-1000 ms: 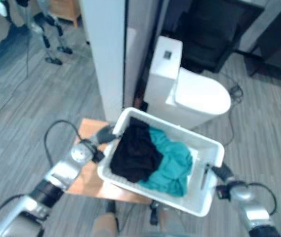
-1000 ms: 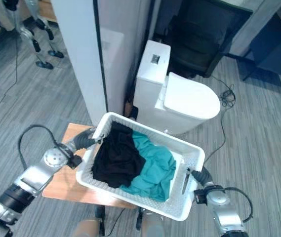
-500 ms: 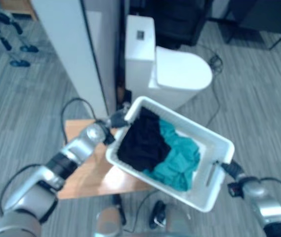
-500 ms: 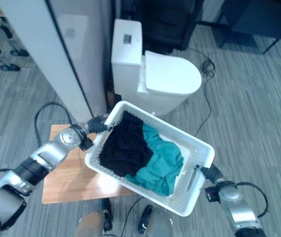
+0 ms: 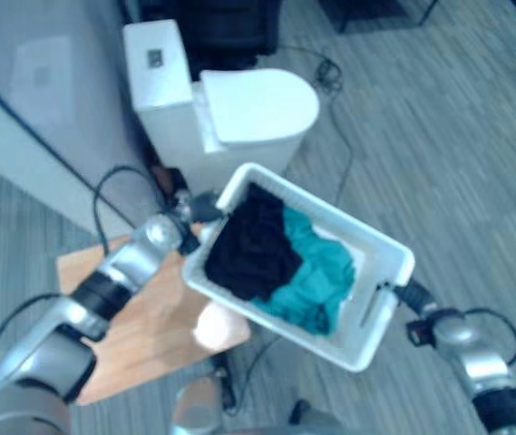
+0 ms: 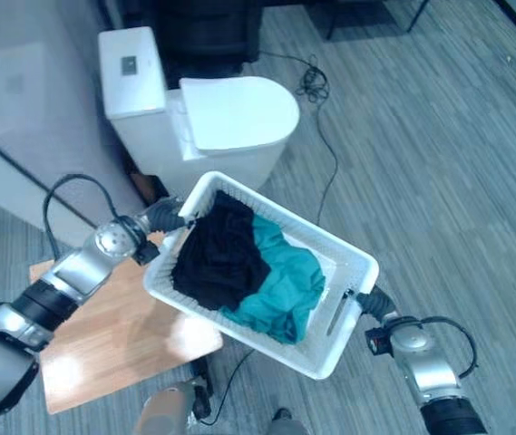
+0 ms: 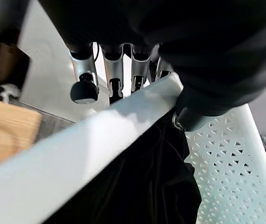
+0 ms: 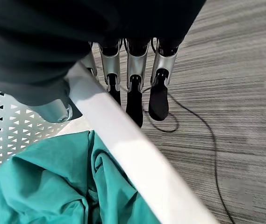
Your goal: Grab the laundry basket,head to the washer,open it,put in the laundry and shut it.
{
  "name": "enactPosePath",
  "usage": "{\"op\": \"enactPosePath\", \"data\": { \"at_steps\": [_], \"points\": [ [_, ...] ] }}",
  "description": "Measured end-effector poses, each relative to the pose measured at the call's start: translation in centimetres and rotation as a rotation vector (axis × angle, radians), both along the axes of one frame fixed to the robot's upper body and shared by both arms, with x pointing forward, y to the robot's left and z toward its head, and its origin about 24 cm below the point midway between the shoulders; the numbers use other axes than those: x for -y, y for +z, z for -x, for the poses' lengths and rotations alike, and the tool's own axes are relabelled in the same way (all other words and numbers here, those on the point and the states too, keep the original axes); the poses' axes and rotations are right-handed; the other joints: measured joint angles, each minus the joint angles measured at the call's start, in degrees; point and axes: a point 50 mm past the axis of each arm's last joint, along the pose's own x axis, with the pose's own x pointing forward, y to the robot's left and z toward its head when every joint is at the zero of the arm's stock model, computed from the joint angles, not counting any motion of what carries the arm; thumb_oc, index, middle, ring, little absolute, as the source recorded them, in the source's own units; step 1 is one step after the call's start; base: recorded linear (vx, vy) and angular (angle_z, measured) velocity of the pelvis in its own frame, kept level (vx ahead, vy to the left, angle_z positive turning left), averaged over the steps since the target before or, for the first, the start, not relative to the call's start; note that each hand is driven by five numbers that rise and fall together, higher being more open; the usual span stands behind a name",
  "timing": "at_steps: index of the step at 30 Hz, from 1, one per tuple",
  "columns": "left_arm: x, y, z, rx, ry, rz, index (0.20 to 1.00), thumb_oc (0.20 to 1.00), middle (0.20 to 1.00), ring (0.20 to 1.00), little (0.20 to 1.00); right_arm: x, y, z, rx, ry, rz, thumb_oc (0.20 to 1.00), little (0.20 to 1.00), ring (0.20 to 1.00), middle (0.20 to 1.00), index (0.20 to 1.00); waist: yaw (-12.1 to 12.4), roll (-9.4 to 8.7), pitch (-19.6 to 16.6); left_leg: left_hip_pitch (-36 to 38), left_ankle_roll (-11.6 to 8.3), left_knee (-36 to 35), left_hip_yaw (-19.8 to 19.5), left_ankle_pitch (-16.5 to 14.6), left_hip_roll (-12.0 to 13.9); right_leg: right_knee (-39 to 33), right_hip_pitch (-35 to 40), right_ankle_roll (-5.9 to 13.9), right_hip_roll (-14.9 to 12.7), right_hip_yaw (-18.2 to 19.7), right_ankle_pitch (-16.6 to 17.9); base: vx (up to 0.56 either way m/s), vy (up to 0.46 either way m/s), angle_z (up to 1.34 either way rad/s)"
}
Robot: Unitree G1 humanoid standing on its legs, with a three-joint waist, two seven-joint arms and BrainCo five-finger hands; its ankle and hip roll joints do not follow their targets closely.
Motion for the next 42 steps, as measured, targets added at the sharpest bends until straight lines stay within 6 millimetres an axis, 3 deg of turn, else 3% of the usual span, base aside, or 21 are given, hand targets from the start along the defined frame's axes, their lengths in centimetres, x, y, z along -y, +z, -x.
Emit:
{"op": "enactPosePath", "data": {
  "at_steps": [2, 3, 4, 6, 7, 8, 13, 15, 16, 19, 21, 23, 26, 27, 28, 29, 30, 38, 39, 41, 42],
  "points": [
    [-0.2, -0.5, 0.3, -0.012, -0.001, -0.003, 0.200, 0.200, 0.200, 0.200, 0.200, -0.2, -0.5, 0.4, -0.013, -0.005, -0.013, 0.200, 0.200, 0.200, 0.200, 0.200, -0.1, -0.96, -0.2, -4.2, -1.23, 7.5, -0.4, -1.5, 3.2, -0.3, 0.0, -1.36, 2.0, 0.4, 0.6, -0.15, -0.229, -0.26],
    [0.3, -0.8, 0.5, -0.021, -0.012, 0.013, 0.200, 0.200, 0.200, 0.200, 0.200, 0.4, -0.3, 0.6, -0.014, -0.017, 0.005, 0.200, 0.200, 0.200, 0.200, 0.200, -0.5, -1.76, -0.7, -4.7, -3.10, 3.2, -1.2, -1.1, 1.1, -0.4, -0.5, -2.21, 2.3, 0.5, 0.1, -0.16, -0.226, -0.30],
    [0.3, -1.3, 0.7, -0.038, -0.012, 0.025, 0.200, 0.200, 0.200, 0.200, 0.200, 0.9, 0.0, 0.5, -0.013, -0.017, 0.020, 0.200, 0.200, 0.200, 0.200, 0.200, -0.4, -0.28, -1.4, -4.0, -0.75, -0.2, -1.6, 3.2, 0.8, -0.3, -0.5, -2.26, 4.0, 1.3, 0.1, -0.15, -0.211, -0.39],
    [0.4, -1.7, 0.8, -0.046, -0.006, 0.032, 0.200, 0.200, 0.200, 0.200, 0.200, 0.7, -0.3, 0.9, -0.011, -0.026, 0.002, 0.200, 0.200, 0.200, 0.200, 0.200, -1.9, 0.18, -2.1, -1.2, -0.05, -3.2, -0.4, 3.2, 2.2, 1.5, -0.4, -3.59, 5.6, 1.9, -2.6, -0.14, -0.180, -0.17],
    [0.8, -1.5, 0.7, -0.035, -0.010, 0.039, 0.200, 0.200, 0.200, 0.200, 0.200, 0.7, -0.6, 1.3, -0.021, -0.031, -0.015, 0.200, 0.200, 0.200, 0.200, 0.200, -1.9, 0.21, -2.1, -0.5, -0.58, -3.6, -0.9, 3.6, 3.0, 3.4, -2.0, -6.24, 5.8, 2.1, -5.6, -0.20, -0.207, -0.24],
    [0.5, -1.3, 0.6, -0.025, 0.000, 0.037, 0.200, 0.200, 0.200, 0.200, 0.200, 0.5, -0.4, 0.9, -0.005, -0.024, -0.022, 0.200, 0.200, 0.200, 0.200, 0.200, -1.7, 0.02, -2.1, -0.1, -1.58, -3.4, -0.7, 4.3, 3.8, -1.2, -3.3, -8.68, 5.6, 3.6, -4.1, -0.13, -0.130, -0.32],
    [1.1, -2.0, 0.7, -0.038, 0.002, 0.054, 0.200, 0.200, 0.200, 0.200, 0.200, 0.7, -0.9, 1.4, -0.020, -0.052, -0.022, 0.200, 0.200, 0.200, 0.200, 0.200, -2.7, 2.46, -1.9, 1.3, -5.25, -3.7, -3.9, 8.9, 7.3, -0.6, -2.0, -8.93, 9.5, 2.8, -2.5, -0.17, -0.188, -0.03],
    [1.8, -2.6, 0.7, -0.051, 0.003, 0.074, 0.200, 0.200, 0.200, 0.200, 0.200, 1.4, -0.7, 1.5, -0.019, -0.074, -0.010, 0.200, 0.200, 0.200, 0.200, 0.200, -3.3, 4.90, -0.5, 3.6, -3.02, -5.8, -4.5, 12.5, 10.0, 4.7, -2.8, -8.99, 11.8, 3.2, -2.7, -0.13, -0.131, 0.02],
    [1.9, -2.7, 0.7, -0.056, 0.001, 0.081, 0.200, 0.200, 0.200, 0.200, 0.200, 1.5, -0.7, 1.6, -0.021, -0.079, -0.006, 0.200, 0.200, 0.200, 0.200, 0.200, -3.4, 4.43, -0.5, 3.5, -3.58, -5.2, -4.9, 13.5, 10.1, 3.7, -2.2, -9.60, 12.0, 2.8, -2.6, -0.16, -0.156, -0.08],
    [2.1, -2.2, 0.5, -0.038, 0.008, 0.097, 0.200, 0.200, 0.200, 0.200, 0.200, 2.2, 0.5, 0.8, 0.031, -0.098, 0.015, 0.200, 0.200, 0.200, 0.200, 0.200, -3.3, 3.74, 0.3, 2.6, -8.33, -3.8, -10.5, 16.8, 10.6, 0.1, -0.6, -10.56, 12.5, 3.4, -3.0, -0.10, -0.078, -0.25],
    [2.3, -2.0, 0.4, -0.036, 0.005, 0.110, 0.200, 0.200, 0.200, 0.200, 0.200, 2.4, 0.7, 0.8, 0.039, -0.111, 0.016, 0.200, 0.200, 0.200, 0.200, 0.200, -3.5, 2.68, 1.1, 0.5, -13.77, -1.1, -11.9, 12.1, 10.0, 0.1, -0.6, -10.77, 12.0, 3.9, -2.8, -0.14, -0.088, -0.16],
    [2.7, -2.0, 0.4, -0.045, 0.005, 0.146, 0.200, 0.200, 0.200, 0.200, 0.200, 2.7, 0.5, 0.8, 0.032, -0.130, 0.000, 0.200, 0.200, 0.200, 0.200, 0.200, -3.6, 2.93, 1.1, 3.2, -11.15, -3.2, -13.8, 14.7, 9.4, 1.6, -1.2, -11.12, 12.4, 4.4, -2.6, -0.06, -0.062, -0.20],
    [2.9, -1.9, 0.0, -0.036, 0.022, 0.157, 0.200, 0.200, 0.200, 0.200, 0.200, 2.4, 0.5, 0.3, 0.050, -0.142, -0.022, 0.200, 0.200, 0.200, 0.200, 0.200, -3.1, 4.30, 2.3, 7.6, -10.02, -4.3, -16.7, 15.7, 11.7, 9.0, -4.2, -11.46, 13.2, 5.9, -3.8, -0.03, -0.047, -0.51],
    [2.7, -1.7, -0.2, -0.037, 0.026, 0.155, 0.200, 0.200, 0.200, 0.200, 0.200, 2.3, 0.6, 0.2, 0.060, -0.139, -0.028, 0.200, 0.200, 0.200, 0.200, 0.200, -2.9, 3.70, 2.1, 8.0, -10.06, -4.2, -17.6, 15.7, 10.8, 3.9, -2.9, -11.97, 13.3, 5.8, -3.9, -0.01, -0.028, -0.52],
    [2.6, -0.9, -0.5, -0.018, 0.024, 0.154, 0.200, 0.200, 0.200, 0.200, 0.200, 2.0, 0.8, 0.0, 0.074, -0.132, -0.035, 0.200, 0.200, 0.200, 0.200, 0.200, -2.7, 1.26, 1.8, 7.3, -10.99, -2.9, -18.5, 14.9, 8.8, -0.3, -1.6, -15.93, 11.7, 5.8, -1.5, -0.02, -0.049, -0.15],
    [2.8, -0.4, -0.7, 0.001, 0.023, 0.164, 0.200, 0.200, 0.200, 0.200, 0.200, 2.2, 1.1, -0.3, 0.091, -0.145, -0.033, 0.200, 0.200, 0.200, 0.200, 0.200, -3.1, 2.40, 2.3, 5.4, -12.95, -0.5, -20.0, 13.3, 9.5, -0.5, -1.5, -16.73, 12.2, 5.5, -1.1, -0.02, -0.046, -0.02],
    [3.2, 0.0, -0.8, 0.012, 0.010, 0.169, 0.200, 0.200, 0.200, 0.200, 0.200, 2.3, 1.0, -0.2, 0.095, -0.166, -0.034, 0.200, 0.200, 0.200, 0.200, 0.200, -3.4, 2.93, 2.4, 4.4, -14.60, 0.7, -20.6, 11.7, 9.9, -0.5, -1.7, -16.93, 12.4, 5.2, -0.9, -0.04, -0.054, 0.10],
    [4.9, 0.1, -1.0, 0.011, -0.037, 0.158, 0.200, 0.200, 0.200, 0.200, 0.200, 2.8, 0.1, 1.4, 0.068, -0.218, -0.081, 0.200, 0.200, 0.200, 0.200, 0.200, -4.3, 4.34, 2.5, 4.5, -14.51, 1.1, -20.9, 13.7, 8.9, 1.1, -2.2, -17.10, 12.1, 3.2, -1.1, -0.08, -0.002, 0.12],
    [4.9, 0.2, -1.1, 0.015, -0.038, 0.157, 0.200, 0.200, 0.200, 0.200, 0.200, 2.8, 0.1, 1.4, 0.068, -0.218, -0.082, 0.200, 0.200, 0.200, 0.200, 0.200, -4.3, 4.22, 2.6, 4.5, -15.56, 0.2, -22.1, 15.5, 8.2, 1.9, -2.6, -17.27, 11.5, 3.0, -1.1, -0.04, 0.037, 0.08],
    [5.0, 1.2, -1.4, 0.042, -0.056, 0.130, 0.200, 0.200, 0.200, 0.200, 0.200, 2.9, 0.5, 1.4, 0.089, -0.223, -0.091, 0.200, 0.200, 0.200, 0.200, 0.200, -4.8, 2.52, 3.0, 1.9, -12.82, 10.5, -23.2, 7.4, 8.0, 2.0, -4.1, -18.52, 8.2, 1.4, -1.3, 0.01, 0.081, 0.15],
    [5.0, 1.6, -1.5, 0.046, -0.061, 0.134, 0.200, 0.200, 0.200, 0.200, 0.200, 3.0, 0.8, 1.6, 0.101, -0.224, -0.092, 0.200, 0.200, 0.200, 0.200, 0.200, -5.5, 2.62, 3.0, 2.3, -13.77, 14.4, -22.9, 4.0, 8.9, 1.6, -4.1, -18.01, 7.9, 0.4, -0.5, 0.05, 0.109, 0.29]
  ]
}}
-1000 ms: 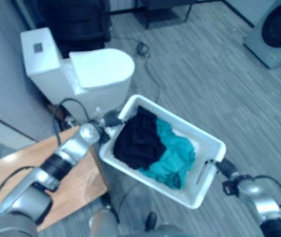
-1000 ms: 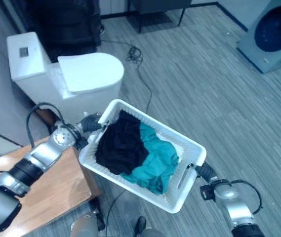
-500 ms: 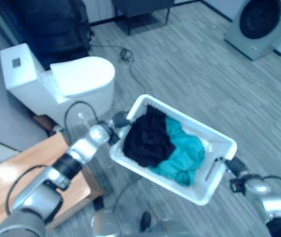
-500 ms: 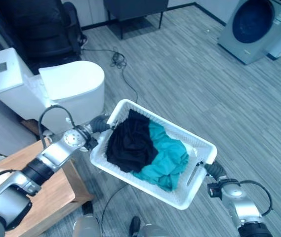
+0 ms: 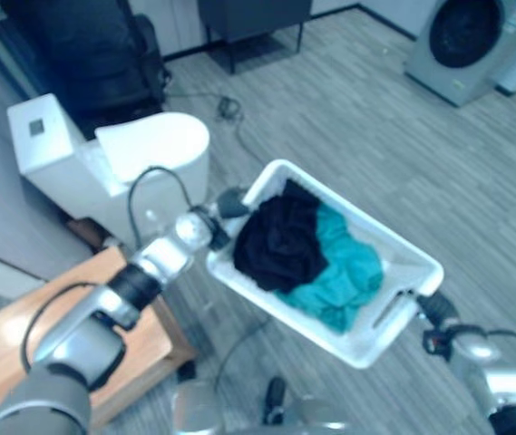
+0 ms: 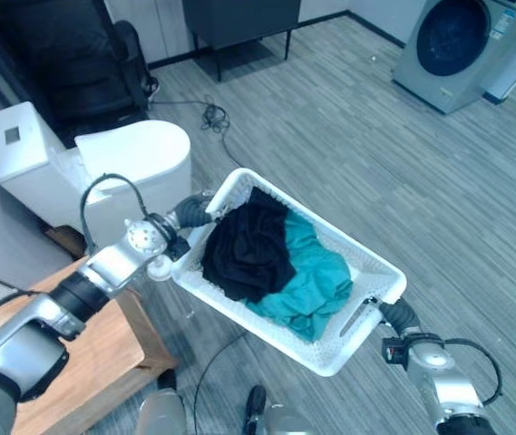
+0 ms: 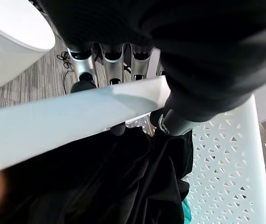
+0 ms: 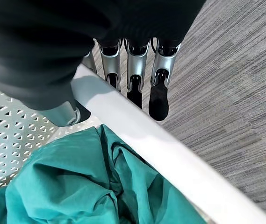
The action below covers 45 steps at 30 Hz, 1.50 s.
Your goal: Grab the laundry basket,head to the washer,open it,put in the laundry and shut it.
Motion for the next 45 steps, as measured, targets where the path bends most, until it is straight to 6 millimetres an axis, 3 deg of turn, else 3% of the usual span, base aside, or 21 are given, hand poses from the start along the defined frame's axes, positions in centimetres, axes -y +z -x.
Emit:
{"op": "enactPosePath", "data": {
  "at_steps": [2, 5, 7, 9, 10, 12, 13, 14, 16, 19, 22, 28, 30, 31, 33, 34, 36, 39, 40, 41, 45],
  "points": [
    [0.5, 0.8, -0.1, 0.016, -0.023, 0.004, 0.200, 0.200, 0.200, 0.200, 0.200, 0.3, 0.5, 0.8, 0.024, -0.013, -0.003, 0.200, 0.200, 0.200, 0.200, 0.200, -2.7, 0.94, -0.5, 3.8, -3.42, 0.4, 2.9, -3.5, 2.3, -0.6, 0.3, 0.51, 0.1, -2.6, 0.5, 0.08, 0.090, 0.65],
    [2.9, 1.7, 0.3, 0.049, -0.106, 0.022, 0.200, 0.200, 0.200, 0.200, 0.200, 1.6, 0.4, 2.5, 0.015, -0.080, -0.005, 0.200, 0.200, 0.200, 0.200, 0.200, -4.8, 3.24, -1.8, 11.3, -2.78, -13.9, 5.2, -0.6, 2.1, -0.4, -0.1, 1.82, 0.9, -6.0, 0.1, 0.03, 0.067, 0.92],
    [3.1, 1.7, 0.4, 0.058, -0.113, 0.020, 0.200, 0.200, 0.200, 0.200, 0.200, 1.1, -0.3, 2.7, -0.005, -0.073, -0.020, 0.200, 0.200, 0.200, 0.200, 0.200, -3.4, 2.41, -2.1, 10.0, -3.02, -13.4, 4.3, -0.4, 1.5, 0.5, -1.3, 2.14, 0.0, -6.9, 0.1, -0.05, 0.027, 0.35],
    [0.7, 0.9, 0.3, 0.033, -0.056, -0.018, 0.200, 0.200, 0.200, 0.200, 0.200, -0.6, -0.7, 1.7, -0.013, -0.003, -0.040, 0.200, 0.200, 0.200, 0.200, 0.200, -0.1, 0.99, -2.2, 5.8, -3.09, -4.0, 0.1, -0.2, 0.4, 1.1, -1.0, 2.55, -1.6, -6.1, 0.4, -0.22, 0.248, -0.17],
    [-1.0, 1.3, 0.1, 0.034, -0.016, -0.013, 0.200, 0.200, 0.200, 0.200, 0.200, -1.6, -0.4, 0.5, 0.001, 0.043, -0.042, 0.200, 0.200, 0.200, 0.200, 0.200, 1.2, 1.05, -2.5, 8.4, -3.27, -8.2, -2.0, -0.4, -0.3, 3.5, -2.3, 2.60, -3.6, -6.4, 0.4, -0.22, 0.421, -0.09],
    [-0.7, 1.3, 0.3, 0.034, -0.037, 0.003, 0.200, 0.200, 0.200, 0.200, 0.200, -0.6, 0.2, 0.5, 0.038, -0.012, -0.053, 0.200, 0.200, 0.200, 0.200, 0.200, -0.3, 2.17, -3.1, 12.6, -4.71, -17.3, 4.3, -3.0, -1.7, 5.9, -3.6, 3.93, -5.5, -7.2, 0.7, -0.14, 0.372, 0.22],
    [0.4, 1.1, 0.4, 0.032, -0.064, 0.023, 0.200, 0.200, 0.200, 0.200, 0.200, 0.0, 0.0, 1.0, 0.021, -0.025, -0.035, 0.200, 0.200, 0.200, 0.200, 0.200, -1.8, 3.71, -4.4, 13.3, -1.98, -19.9, 5.1, -4.9, -2.3, 6.5, -4.5, 6.24, -6.0, -7.6, 0.5, -0.12, 0.293, 0.42],
    [0.7, 1.3, 0.4, 0.044, -0.069, 0.040, 0.200, 0.200, 0.200, 0.200, 0.200, 0.2, -0.1, 1.0, 0.022, -0.043, -0.041, 0.200, 0.200, 0.200, 0.200, 0.200, -1.9, 4.51, -4.9, 13.5, -1.79, -21.5, 5.0, -6.7, -3.0, 6.6, -5.4, 7.18, -6.3, -7.4, 1.2, -0.11, 0.213, 0.23],
    [0.4, 1.3, 0.4, 0.044, -0.059, 0.036, 0.200, 0.200, 0.200, 0.200, 0.200, -0.4, -0.7, 0.6, 0.010, -0.041, -0.064, 0.200, 0.200, 0.200, 0.200, 0.200, -1.9, 4.16, -5.2, 13.3, -1.39, -22.5, 4.9, -7.7, -6.0, 6.4, -7.2, 9.04, -8.3, -5.6, 3.1, -0.13, 0.235, -0.18],
    [-0.4, 0.7, 0.5, 0.028, -0.047, -0.001, 0.200, 0.200, 0.200, 0.200, 0.200, -1.8, -2.3, 0.9, -0.049, 0.005, -0.087, 0.200, 0.200, 0.200, 0.200, 0.200, -1.0, 3.86, -5.5, 12.9, 1.84, -21.2, 5.9, -8.8, -10.6, 5.5, -7.5, 11.31, -13.1, -3.7, 5.5, -0.12, 0.245, -0.10],
    [-1.5, 0.7, 0.4, 0.026, -0.023, -0.018, 0.200, 0.200, 0.200, 0.200, 0.200, -3.4, -3.0, 0.9, -0.049, 0.011, -0.140, 0.200, 0.200, 0.200, 0.200, 0.200, 0.8, 3.59, -5.6, 12.1, 3.71, -19.0, 7.4, -10.4, -13.1, 4.8, -8.4, 12.43, -14.8, -1.8, 7.5, -0.19, 0.351, -0.26],
    [-1.1, 0.9, 0.4, 0.033, -0.031, 0.013, 0.200, 0.200, 0.200, 0.200, 0.200, -3.2, -3.0, 0.8, -0.039, -0.016, -0.128, 0.200, 0.200, 0.200, 0.200, 0.200, 0.3, 1.27, -5.4, 11.2, 5.67, -17.9, 9.2, -11.1, -16.6, 4.0, -10.0, 13.51, -18.0, -0.9, 11.2, -0.15, 0.183, -0.17],
    [-1.5, 0.8, 0.3, 0.032, -0.018, 0.009, 0.200, 0.200, 0.200, 0.200, 0.200, -3.6, -3.1, 0.7, -0.025, -0.035, -0.143, 0.200, 0.200, 0.200, 0.200, 0.200, 0.4, -0.85, -5.3, 9.8, 6.06, -15.7, 10.5, -12.2, -16.6, 4.3, -11.1, 12.82, -18.3, -0.8, 12.0, -0.27, 0.201, -0.24],
    [-1.6, 0.9, 0.2, 0.035, -0.015, 0.010, 0.200, 0.200, 0.200, 0.200, 0.200, -3.6, -3.0, 0.4, -0.012, -0.046, -0.151, 0.200, 0.200, 0.200, 0.200, 0.200, -0.9, -1.49, -5.0, 7.1, 7.53, -12.1, 10.7, -13.1, -15.8, 4.3, -12.3, 10.65, -17.9, -0.7, 15.0, -0.23, 0.193, -0.20],
    [-1.6, 0.5, 0.1, 0.018, -0.007, 0.009, 0.200, 0.200, 0.200, 0.200, 0.200, -3.6, -3.4, 0.2, -0.023, -0.059, -0.158, 0.200, 0.200, 0.200, 0.200, 0.200, -0.9, -1.45, -4.4, 8.3, 7.87, -12.6, 12.1, -13.1, -14.8, 5.2, -13.4, 9.80, -16.7, -0.7, 19.7, -0.18, 0.100, -0.35],
    [-1.6, 0.5, 0.1, 0.020, -0.005, 0.013, 0.200, 0.200, 0.200, 0.200, 0.200, -3.7, -3.4, 0.2, -0.022, -0.061, -0.158, 0.200, 0.200, 0.200, 0.200, 0.200, -0.4, -0.82, -4.0, 8.7, 8.21, -13.0, 12.7, -13.4, -13.3, 7.5, -14.1, 10.28, -16.7, -0.7, 18.3, -0.10, 0.029, -0.34],
    [-1.2, 0.6, 0.1, 0.022, -0.010, 0.027, 0.200, 0.200, 0.200, 0.200, 0.200, -3.7, -3.5, 0.3, -0.032, -0.060, -0.157, 0.200, 0.200, 0.200, 0.200, 0.200, 0.5, 0.38, -3.9, 8.6, 8.27, -12.9, 14.2, -13.2, -11.3, 20.8, -16.9, 10.69, -16.2, -2.4, 7.7, -0.11, -0.023, -0.34],
    [-1.1, 0.9, 0.0, 0.029, -0.014, 0.033, 0.200, 0.200, 0.200, 0.200, 0.200, -3.8, -3.6, 0.6, -0.032, -0.053, -0.163, 0.200, 0.200, 0.200, 0.200, 0.200, 2.4, 0.57, -4.6, 8.5, 8.43, -14.8, 17.4, -11.6, -10.2, 34.0, -15.7, 11.52, -16.1, -4.0, -2.1, -0.14, -0.159, -0.38],
    [-1.2, 0.9, 0.0, 0.030, -0.011, 0.032, 0.200, 0.200, 0.200, 0.200, 0.200, -4.1, -3.4, 1.3, -0.024, -0.038, -0.165, 0.200, 0.200, 0.200, 0.200, 0.200, 4.4, 0.29, -4.6, 8.2, 8.13, -15.1, 17.8, -10.6, -10.1, 30.7, -10.3, 14.20, -15.2, -3.4, -5.6, -0.13, -0.238, -0.50],
    [-1.3, 0.8, 0.0, 0.027, -0.008, 0.027, 0.200, 0.200, 0.200, 0.200, 0.200, -4.1, -3.4, 1.5, -0.026, -0.031, -0.166, 0.200, 0.200, 0.200, 0.200, 0.200, 5.1, 0.00, -4.6, 8.2, 7.98, -14.9, 18.0, -10.5, -10.1, 25.4, -7.4, 14.55, -14.5, -3.1, -6.3, -0.17, -0.320, -0.46],
    [-2.0, -0.1, 0.3, -0.004, 0.012, 0.029, 0.200, 0.200, 0.200, 0.200, 0.200, -4.2, -3.5, 1.6, -0.033, -0.042, -0.185, 0.200, 0.200, 0.200, 0.200, 0.200, 5.9, -0.86, -4.4, 6.3, 7.57, -11.2, 18.5, -9.9, -7.2, 3.5, 0.6, 10.90, -7.4, 0.3, -2.7, -0.13, -0.266, -0.73]
  ]
}}
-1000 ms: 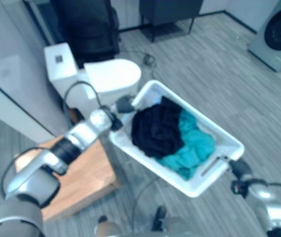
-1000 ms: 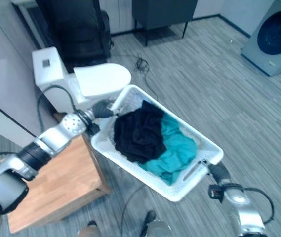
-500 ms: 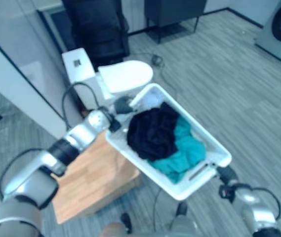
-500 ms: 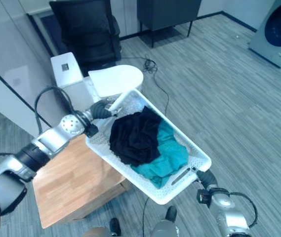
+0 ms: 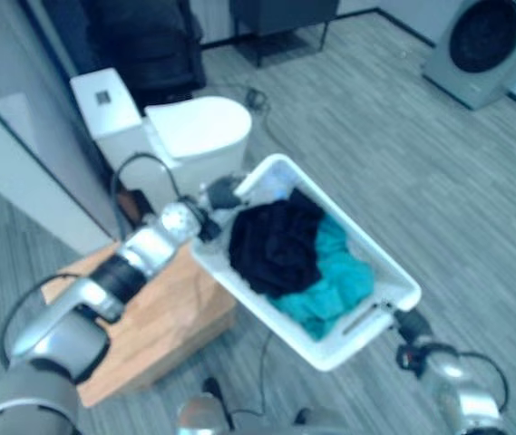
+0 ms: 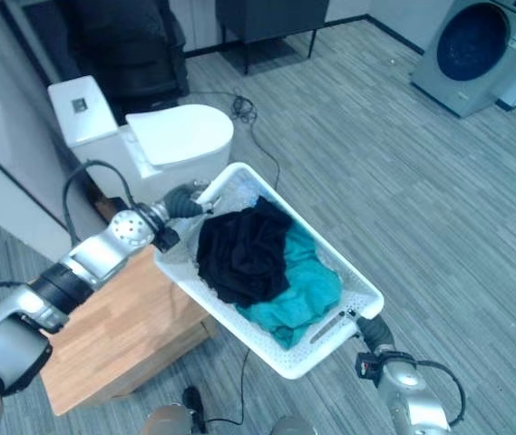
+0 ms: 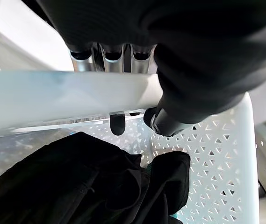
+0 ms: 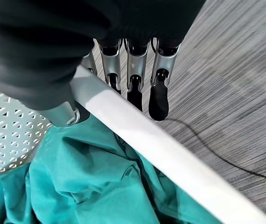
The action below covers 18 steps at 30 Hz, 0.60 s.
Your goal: Grab the laundry basket,head to the washer,open it,put in the laundry and shut it.
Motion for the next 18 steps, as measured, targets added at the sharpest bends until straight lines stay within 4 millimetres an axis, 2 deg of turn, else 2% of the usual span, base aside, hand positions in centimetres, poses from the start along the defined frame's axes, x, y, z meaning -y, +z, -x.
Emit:
{"op": "enactPosePath", "data": {
  "at_steps": [1, 2, 3, 5, 6, 9, 10, 13, 14, 18],
  "points": [
    [0.2, 0.1, 0.2, 0.005, -0.013, 0.004, 0.200, 0.200, 0.200, 0.200, 0.200, 0.3, 0.1, 0.0, -0.004, -0.007, -0.004, 0.200, 0.200, 0.200, 0.200, 0.200, -0.4, -1.80, 0.2, -3.0, -0.31, 0.6, -2.2, -0.3, 0.6, -0.4, -1.5, -1.04, 0.4, 1.3, 0.7, -0.08, -0.322, -0.93],
    [0.3, -0.1, 0.4, 0.000, -0.020, 0.003, 0.200, 0.200, 0.200, 0.200, 0.200, 1.1, 0.6, -0.1, -0.001, -0.001, 0.022, 0.200, 0.200, 0.200, 0.200, 0.200, -0.9, -0.91, -0.3, -0.7, 0.82, -5.5, -2.2, 5.6, 1.2, -0.7, -2.1, -1.62, 2.2, 2.7, 1.1, -0.07, -0.314, -0.88],
    [0.5, -0.2, 0.4, -0.007, -0.027, 0.002, 0.200, 0.200, 0.200, 0.200, 0.200, 1.3, 0.6, 0.0, -0.002, 0.000, 0.028, 0.200, 0.200, 0.200, 0.200, 0.200, -1.9, -1.48, -0.5, 0.4, -0.65, -5.8, -0.8, 5.2, 2.5, -1.2, -1.4, -1.64, 3.3, 3.4, 1.1, -0.01, -0.275, -0.66],
    [1.4, -0.3, 0.5, -0.008, -0.047, 0.021, 0.200, 0.200, 0.200, 0.200, 0.200, 1.7, 0.4, 0.7, -0.022, -0.012, 0.020, 0.200, 0.200, 0.200, 0.200, 0.200, -2.5, -2.90, -1.3, 0.8, -0.82, -5.4, -0.6, 5.6, 3.1, -2.2, -1.1, -1.88, 4.4, 3.1, 1.3, -0.05, -0.259, -0.27],
    [1.9, -0.5, 0.4, -0.011, -0.053, 0.025, 0.200, 0.200, 0.200, 0.200, 0.200, 2.1, 0.4, 0.8, -0.028, -0.018, 0.019, 0.200, 0.200, 0.200, 0.200, 0.200, -4.4, -3.41, -1.6, 1.0, -1.64, -5.7, -1.3, 6.1, 3.4, -4.3, 0.4, -2.40, 5.1, 2.3, 1.6, -0.04, -0.129, 0.00],
    [2.2, -0.6, 0.4, -0.010, -0.053, 0.028, 0.200, 0.200, 0.200, 0.200, 0.200, 2.6, 0.6, 0.6, -0.028, -0.027, 0.034, 0.200, 0.200, 0.200, 0.200, 0.200, -4.6, -2.93, -1.7, 1.1, -2.21, -5.7, -1.5, 6.5, 4.5, -5.5, 0.6, -2.89, 6.0, 2.6, 2.1, -0.03, -0.148, -0.09],
    [3.0, -0.9, 0.1, -0.017, -0.049, 0.027, 0.200, 0.200, 0.200, 0.200, 0.200, 3.0, 0.6, 0.6, -0.040, -0.030, 0.033, 0.200, 0.200, 0.200, 0.200, 0.200, -5.1, -2.36, -1.8, 1.0, -3.78, -5.7, -2.0, 7.5, 5.0, -5.5, 0.7, -3.14, 6.6, 2.1, 2.3, -0.03, -0.105, 0.00],
    [3.3, -1.3, -0.2, -0.030, -0.039, 0.028, 0.200, 0.200, 0.200, 0.200, 0.200, 3.8, 1.1, 0.1, -0.034, -0.041, 0.056, 0.200, 0.200, 0.200, 0.200, 0.200, -5.3, -1.18, -1.9, 1.0, -3.94, -5.8, -2.1, 7.6, 5.6, -5.4, 0.7, -3.41, 7.1, 2.1, 2.4, 0.00, -0.075, 0.03],
    [3.8, -1.4, -0.6, -0.038, -0.030, 0.022, 0.200, 0.200, 0.200, 0.200, 0.200, 4.6, 1.7, -0.5, -0.025, -0.060, 0.070, 0.200, 0.200, 0.200, 0.200, 0.200, -5.6, -0.35, -2.0, 1.0, -4.07, -6.1, -2.1, 7.7, 5.6, -5.5, 0.8, -3.57, 7.2, 1.8, 2.5, 0.02, -0.049, 0.08],
    [4.4, -1.1, -1.0, -0.034, -0.031, 0.016, 0.200, 0.200, 0.200, 0.200, 0.200, 5.6, 2.4, -1.8, -0.004, -0.111, 0.061, 0.200, 0.200, 0.200, 0.200, 0.200, -6.4, 0.03, -2.0, 1.1, -4.23, -6.6, -2.0, 7.8, 5.4, -5.5, 0.8, -3.80, 7.1, 1.3, 2.7, 0.03, -0.020, 0.07]
  ]
}}
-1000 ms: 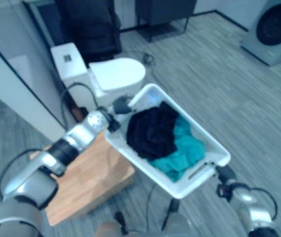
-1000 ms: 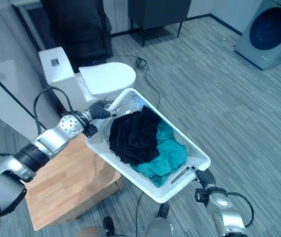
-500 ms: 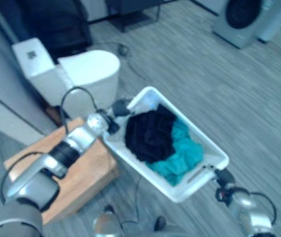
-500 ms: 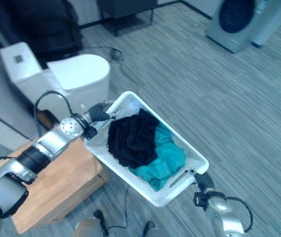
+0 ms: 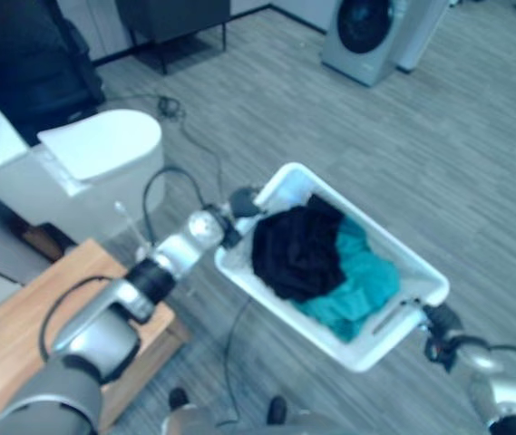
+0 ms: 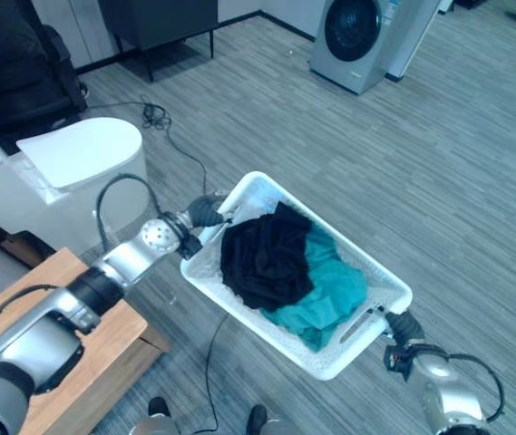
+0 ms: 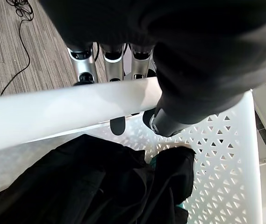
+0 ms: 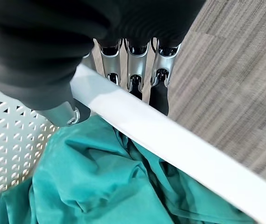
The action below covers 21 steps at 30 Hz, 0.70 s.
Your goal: Grab the laundry basket,head to the washer,open it,put in the laundry and shut it.
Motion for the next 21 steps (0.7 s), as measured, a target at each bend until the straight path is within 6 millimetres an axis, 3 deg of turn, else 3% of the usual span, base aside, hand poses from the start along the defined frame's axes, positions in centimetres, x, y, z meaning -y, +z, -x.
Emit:
{"op": "enactPosePath", "data": {
  "at_steps": [10, 14, 16, 17, 19, 20, 21],
  "points": [
    [0.5, 0.4, -1.0, 0.007, 0.025, -0.038, 0.200, 0.200, 0.200, 0.200, 0.200, 0.8, 1.2, -2.0, 0.051, -0.047, -0.001, 0.200, 0.200, 0.200, 0.200, 0.200, 0.3, 1.44, 0.2, -0.2, -0.41, -1.0, -0.3, 0.2, -0.6, 0.0, -0.2, -0.11, -0.2, -1.0, 0.3, 0.01, -0.010, 0.04],
    [0.4, 0.4, -1.5, -0.001, 0.047, -0.054, 0.200, 0.200, 0.200, 0.200, 0.200, 0.4, 1.1, -2.3, 0.044, -0.034, 0.004, 0.200, 0.200, 0.200, 0.200, 0.200, 0.5, 2.17, 0.5, -0.5, -0.64, -0.9, -1.1, 0.4, -0.6, -0.1, -0.2, -0.10, 0.0, -1.3, 0.2, 0.04, -0.107, 0.04],
    [-0.8, 0.6, -2.2, 0.001, 0.084, -0.098, 0.200, 0.200, 0.200, 0.200, 0.200, -0.6, 1.0, -3.8, 0.025, 0.014, 0.013, 0.200, 0.200, 0.200, 0.200, 0.200, 0.9, 1.97, 0.9, -1.5, -0.99, 1.8, -1.9, 0.5, 0.5, -0.3, -0.8, -0.90, 0.8, -0.1, -0.4, 0.09, -0.162, -0.15],
    [-1.6, 0.9, -2.4, 0.005, 0.104, -0.098, 0.200, 0.200, 0.200, 0.200, 0.200, -1.0, 1.4, -4.4, 0.040, 0.034, 0.015, 0.200, 0.200, 0.200, 0.200, 0.200, 1.7, 2.22, 1.2, -2.8, -1.13, 5.0, -3.4, 0.6, 1.2, 0.3, -0.8, -2.40, 1.3, 0.6, -1.3, 0.15, -0.120, -0.38],
    [-2.6, 2.3, -2.7, 0.032, 0.098, -0.119, 0.200, 0.200, 0.200, 0.200, 0.200, -1.8, 2.1, -5.3, 0.068, 0.063, 0.017, 0.200, 0.200, 0.200, 0.200, 0.200, 3.6, 1.40, 4.0, -11.9, -1.76, 22.4, -14.5, 1.9, 2.4, 1.5, 1.1, -4.75, 1.2, 1.6, -2.9, 0.23, 0.041, 0.03],
    [-2.5, 3.0, -2.6, 0.057, 0.076, -0.111, 0.200, 0.200, 0.200, 0.200, 0.200, -1.6, 2.5, -5.4, 0.080, 0.055, 0.023, 0.200, 0.200, 0.200, 0.200, 0.200, 3.6, 1.37, 4.6, -16.5, -3.21, 24.4, -16.6, -1.6, -1.2, 1.0, 1.3, -4.23, 1.1, 0.8, -2.7, 0.37, 0.073, 0.40],
    [-2.5, 3.6, -2.5, 0.080, 0.067, -0.109, 0.200, 0.200, 0.200, 0.200, 0.200, -1.5, 3.0, -5.8, 0.094, 0.057, 0.032, 0.200, 0.200, 0.200, 0.200, 0.200, 4.3, 1.77, 5.4, -19.3, -2.08, 23.6, -17.0, -3.1, -4.9, 1.1, 1.0, -3.80, 1.0, 0.7, -3.3, 0.39, 0.052, 0.21]
  ]
}}
